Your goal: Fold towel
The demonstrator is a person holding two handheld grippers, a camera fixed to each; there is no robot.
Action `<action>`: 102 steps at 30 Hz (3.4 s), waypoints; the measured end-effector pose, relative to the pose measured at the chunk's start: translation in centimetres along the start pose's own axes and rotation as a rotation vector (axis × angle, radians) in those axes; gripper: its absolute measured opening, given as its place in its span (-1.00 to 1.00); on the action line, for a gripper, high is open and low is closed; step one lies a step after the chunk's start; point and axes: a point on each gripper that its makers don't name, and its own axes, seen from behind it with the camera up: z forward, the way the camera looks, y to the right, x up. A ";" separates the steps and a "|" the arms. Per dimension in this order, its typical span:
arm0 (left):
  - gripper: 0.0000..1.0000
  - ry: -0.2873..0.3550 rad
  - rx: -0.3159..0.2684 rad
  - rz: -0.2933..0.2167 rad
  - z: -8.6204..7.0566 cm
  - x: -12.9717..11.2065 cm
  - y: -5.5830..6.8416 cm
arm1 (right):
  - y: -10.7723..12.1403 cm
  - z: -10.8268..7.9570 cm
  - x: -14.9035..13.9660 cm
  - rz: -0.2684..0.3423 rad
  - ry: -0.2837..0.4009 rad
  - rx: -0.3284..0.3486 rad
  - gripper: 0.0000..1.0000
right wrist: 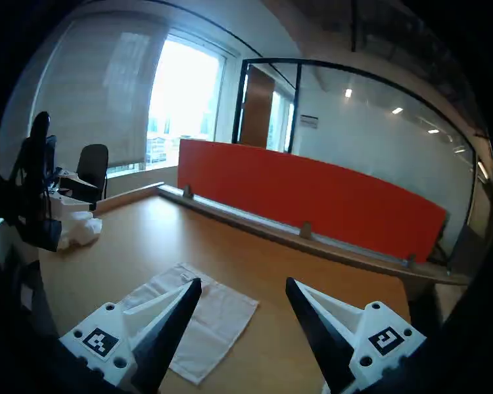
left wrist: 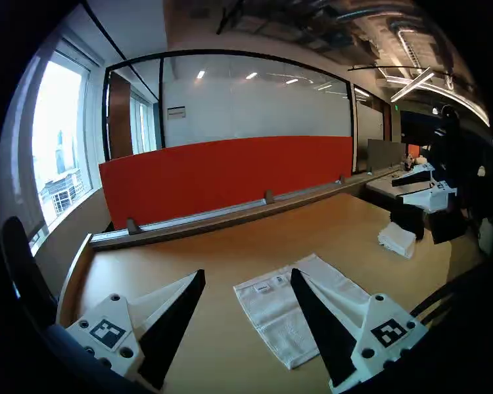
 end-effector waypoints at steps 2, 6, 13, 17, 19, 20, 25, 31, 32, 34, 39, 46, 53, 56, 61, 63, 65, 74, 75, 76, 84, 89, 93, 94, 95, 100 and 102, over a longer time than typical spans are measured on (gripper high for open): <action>0.93 -0.009 -0.015 0.006 0.0 -0.4 0.3 | -0.4 0.2 -0.5 -0.002 -0.016 0.019 0.99; 0.93 -0.026 -0.041 0.013 0.1 -1.3 0.8 | -1.3 0.5 -1.7 -0.007 -0.048 0.058 1.00; 0.93 -0.062 -0.058 0.020 0.5 -3.8 1.6 | -2.1 1.2 -3.9 -0.021 -0.083 0.081 0.99; 0.93 -0.081 -0.065 0.029 0.8 -5.3 2.1 | -2.6 1.5 -5.4 -0.028 -0.103 0.088 1.00; 0.93 -0.090 -0.073 0.032 1.0 -6.0 2.4 | -2.8 1.7 -6.2 -0.029 -0.113 0.092 1.00; 0.93 -0.094 -0.078 0.034 1.2 -6.3 2.6 | -2.9 1.8 -6.6 -0.029 -0.118 0.094 1.00; 0.93 -0.121 -0.092 0.045 1.8 -8.1 3.2 | -3.5 2.2 -8.6 -0.028 -0.130 0.104 0.99; 0.93 -0.158 -0.102 0.046 2.5 -10.6 3.6 | -4.2 2.8 -11.4 -0.034 -0.167 0.120 0.99; 0.93 -0.164 -0.104 0.045 2.5 -11.0 3.7 | -4.4 2.9 -11.8 -0.034 -0.172 0.123 0.99; 0.93 -0.177 -0.109 0.045 2.7 -11.9 3.9 | -4.6 3.1 -12.7 -0.032 -0.184 0.129 0.99; 0.93 -0.217 -0.124 0.059 3.0 -14.1 4.4 | -5.4 3.6 -15.0 -0.028 -0.215 0.145 0.99; 0.93 -0.261 -0.142 0.085 3.6 -16.6 5.0 | -6.3 4.4 -17.8 -0.048 -0.258 0.166 0.99; 0.93 -0.298 -0.169 0.097 4.2 -18.7 5.8 | -6.9 4.7 -20.1 -0.046 -0.294 0.178 0.99; 0.93 -0.312 -0.177 0.097 4.4 -19.6 6.1 | -7.1 4.7 -21.0 -0.047 -0.309 0.183 0.99; 0.93 -0.339 -0.189 0.095 4.7 -21.0 6.4 | -7.5 4.8 -22.4 -0.054 -0.335 0.191 0.99; 0.93 -0.351 -0.195 0.095 4.9 -21.6 6.5 | -7.6 4.9 -23.0 -0.056 -0.346 0.195 0.99; 0.93 -0.362 -0.201 0.097 4.9 -22.1 6.6 | -7.7 4.9 -23.5 -0.057 -0.356 0.198 1.00; 0.93 -0.407 -0.230 0.099 5.4 -23.8 7.5 | -7.9 4.7 -25.6 -0.056 -0.401 0.210 0.99; 0.93 -0.411 -0.234 0.099 5.4 -23.9 7.6 | -7.9 4.7 -25.9 -0.055 -0.408 0.212 0.99; 0.93 -0.416 -0.237 0.100 5.5 -24.0 7.8 | -7.8 4.6 -26.1 -0.054 -0.413 0.213 0.99; 0.93 -0.471 -0.257 0.112 5.6 -25.6 8.4 | -7.9 4.2 -27.9 -0.060 -0.457 0.233 1.00; 0.93 -0.500 -0.264 0.111 5.6 -26.4 8.7 | -7.9 4.1 -28.4 -0.059 -0.469 0.244 0.99; 0.93 -0.516 -0.272 0.109 5.6 -26.7 9.1 | -8.0 4.0 -28.7 -0.057 -0.478 0.254 0.95; 0.93 -0.520 -0.274 0.110 5.7 -26.8 9.1 | -7.9 4.1 -28.7 -0.057 -0.479 0.253 0.95; 0.93 -0.524 -0.275 0.111 5.7 -26.9 9.2 | -7.9 4.1 -28.8 -0.057 -0.479 0.253 0.94; 0.93 -0.531 -0.279 0.116 5.8 -27.2 9.5 | -7.7 3.9 -29.2 -0.060 -0.493 0.264 0.85; 0.93 -0.531 -0.279 0.119 5.9 -27.2 9.6 | -7.8 3.8 -29.5 -0.064 -0.498 0.271 0.83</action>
